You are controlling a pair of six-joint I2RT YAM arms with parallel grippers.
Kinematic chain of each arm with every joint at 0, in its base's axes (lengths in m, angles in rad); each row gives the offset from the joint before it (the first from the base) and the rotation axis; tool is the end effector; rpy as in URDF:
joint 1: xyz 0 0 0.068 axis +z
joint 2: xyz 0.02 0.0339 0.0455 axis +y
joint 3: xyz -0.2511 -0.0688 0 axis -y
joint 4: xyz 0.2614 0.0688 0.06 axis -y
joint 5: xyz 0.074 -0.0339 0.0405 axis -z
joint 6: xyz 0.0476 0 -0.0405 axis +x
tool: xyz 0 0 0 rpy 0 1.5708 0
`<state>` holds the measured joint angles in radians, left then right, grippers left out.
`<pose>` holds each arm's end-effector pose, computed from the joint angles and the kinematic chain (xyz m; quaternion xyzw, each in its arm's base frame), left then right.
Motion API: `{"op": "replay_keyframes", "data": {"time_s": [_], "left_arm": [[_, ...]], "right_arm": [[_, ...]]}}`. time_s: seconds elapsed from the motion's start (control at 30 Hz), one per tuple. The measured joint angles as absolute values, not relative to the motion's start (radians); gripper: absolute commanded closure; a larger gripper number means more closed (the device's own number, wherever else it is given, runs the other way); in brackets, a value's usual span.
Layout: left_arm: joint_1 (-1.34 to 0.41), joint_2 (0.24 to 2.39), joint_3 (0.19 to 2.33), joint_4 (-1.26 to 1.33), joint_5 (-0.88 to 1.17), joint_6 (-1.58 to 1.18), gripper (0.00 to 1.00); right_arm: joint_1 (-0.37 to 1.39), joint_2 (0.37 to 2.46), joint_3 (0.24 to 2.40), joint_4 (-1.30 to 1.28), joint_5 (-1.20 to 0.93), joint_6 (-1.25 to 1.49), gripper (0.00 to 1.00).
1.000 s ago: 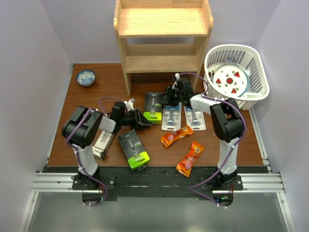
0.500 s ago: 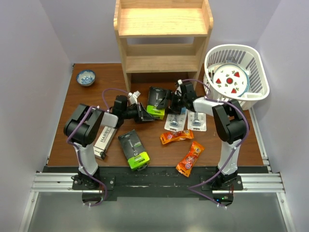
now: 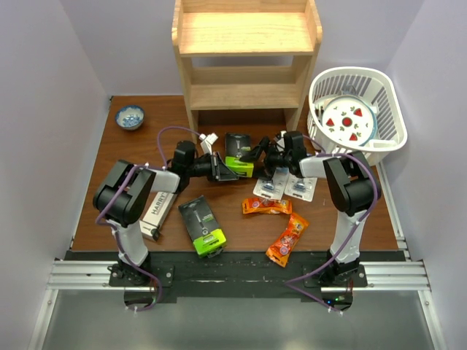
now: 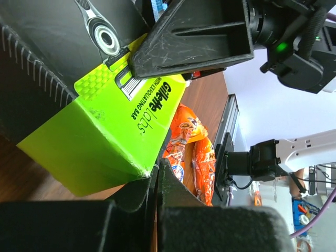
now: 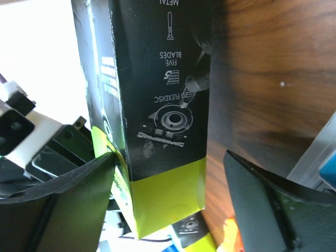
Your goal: Place and organize the shaving razors onto the shelf
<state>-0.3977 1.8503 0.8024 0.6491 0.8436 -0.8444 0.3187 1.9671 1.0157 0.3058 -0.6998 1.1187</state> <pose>0.3266 -0.1758 0.1173 0.0524 0.7914 -0.5710 0.2119 0.3757 0.1562 0.1007 0.1865 0.8339 0.5069 0.1136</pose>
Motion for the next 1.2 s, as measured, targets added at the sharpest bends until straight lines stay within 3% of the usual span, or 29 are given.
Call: {"op": "replay_keyframes", "data": {"time_s": [0.1, 0.13, 0.4, 0.47, 0.5, 0.53, 0.63, 0.73, 1.0, 1.2], "left_arm": [[-0.403, 1.849, 0.802, 0.648, 0.843, -0.841, 1.00], [-0.403, 1.849, 0.802, 0.648, 0.843, -0.836, 1.00], [-0.405, 1.809, 0.802, 0.591, 0.846, -0.746, 1.00], [-0.410, 1.773, 0.801, 0.552, 0.855, -0.712, 0.99], [-0.413, 1.749, 0.798, 0.535, 0.858, -0.693, 0.93], [-0.415, 1.723, 0.796, 0.520, 0.862, -0.678, 0.75], [-0.421, 1.633, 0.791, 0.486, 0.897, -0.626, 0.57], [-0.421, 1.514, 0.801, 0.429, 0.933, -0.547, 0.53], [-0.400, 1.291, 0.879, 0.154, 1.005, -0.276, 0.54], [-0.296, 1.253, 0.897, 0.060, 0.995, -0.176, 0.56]], "right_arm": [[0.318, 1.967, 1.001, 0.347, -0.719, 1.159, 0.41], [0.318, 1.967, 1.000, 0.358, -0.726, 1.160, 0.51], [0.307, 1.940, 1.012, 0.314, -0.764, 1.093, 0.76], [0.307, 1.907, 1.013, 0.274, -0.778, 1.065, 0.78], [0.305, 1.884, 1.013, 0.252, -0.784, 1.049, 0.78], [0.305, 1.848, 1.016, 0.224, -0.795, 1.028, 0.79], [0.300, 1.798, 1.049, 0.160, -0.816, 0.956, 0.82], [0.298, 1.763, 1.108, 0.069, -0.860, 0.857, 0.85], [0.285, 1.578, 1.179, -0.182, -0.890, 0.683, 0.87], [0.230, 1.525, 1.279, -0.233, -0.872, 0.660, 0.85]]}}
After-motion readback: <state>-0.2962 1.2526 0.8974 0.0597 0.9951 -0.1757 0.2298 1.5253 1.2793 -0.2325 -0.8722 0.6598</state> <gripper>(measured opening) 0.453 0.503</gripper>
